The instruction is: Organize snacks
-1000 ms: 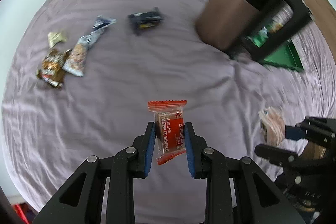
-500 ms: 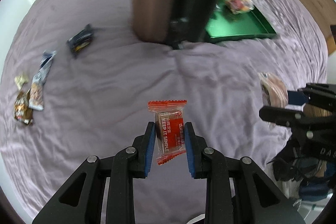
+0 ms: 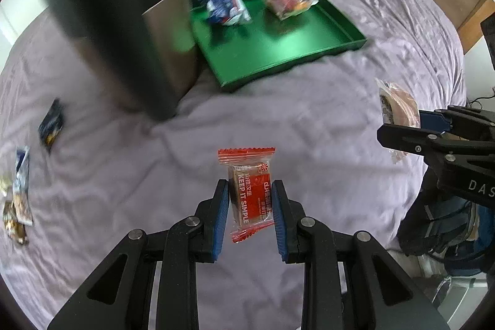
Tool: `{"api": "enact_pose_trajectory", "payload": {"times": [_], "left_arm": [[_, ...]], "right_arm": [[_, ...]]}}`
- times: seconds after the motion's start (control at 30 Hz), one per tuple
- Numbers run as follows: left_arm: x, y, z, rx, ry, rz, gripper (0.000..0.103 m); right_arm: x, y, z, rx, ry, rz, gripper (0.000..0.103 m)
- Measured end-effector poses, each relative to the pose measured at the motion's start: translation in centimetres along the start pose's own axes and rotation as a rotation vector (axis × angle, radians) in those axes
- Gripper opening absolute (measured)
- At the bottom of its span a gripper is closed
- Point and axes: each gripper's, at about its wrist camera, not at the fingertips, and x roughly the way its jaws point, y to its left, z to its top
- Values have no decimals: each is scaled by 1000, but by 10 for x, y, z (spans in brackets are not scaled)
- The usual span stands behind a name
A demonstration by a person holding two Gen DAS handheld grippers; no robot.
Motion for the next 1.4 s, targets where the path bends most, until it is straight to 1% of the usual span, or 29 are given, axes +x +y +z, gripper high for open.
{"api": "enact_pose_trajectory", "payload": {"times": [0.2, 0.43, 0.5, 0.6, 0.77, 1.03, 1.23, 1.4], "left_arm": [[13, -8, 43, -21, -39, 3, 23], [35, 8, 102, -95, -94, 31, 23], [45, 9, 116, -111, -99, 31, 23], [59, 5, 128, -119, -102, 26, 23], [84, -5, 146, -123, -92, 19, 23], [118, -7, 166, -126, -87, 49, 23], [140, -3, 172, -144, -74, 67, 23], [148, -1, 171, -145, -79, 71, 23]], "right_arm": [[4, -27, 30, 10, -56, -28, 34], [20, -44, 84, -10, -118, -43, 34], [26, -50, 98, -11, -130, -50, 34], [36, -63, 115, -3, -141, -63, 34], [58, -84, 135, 11, -135, -87, 34], [89, -103, 149, 19, -117, -89, 34], [105, -112, 154, 16, -110, -92, 34], [116, -118, 153, 22, -105, -94, 34]]}}
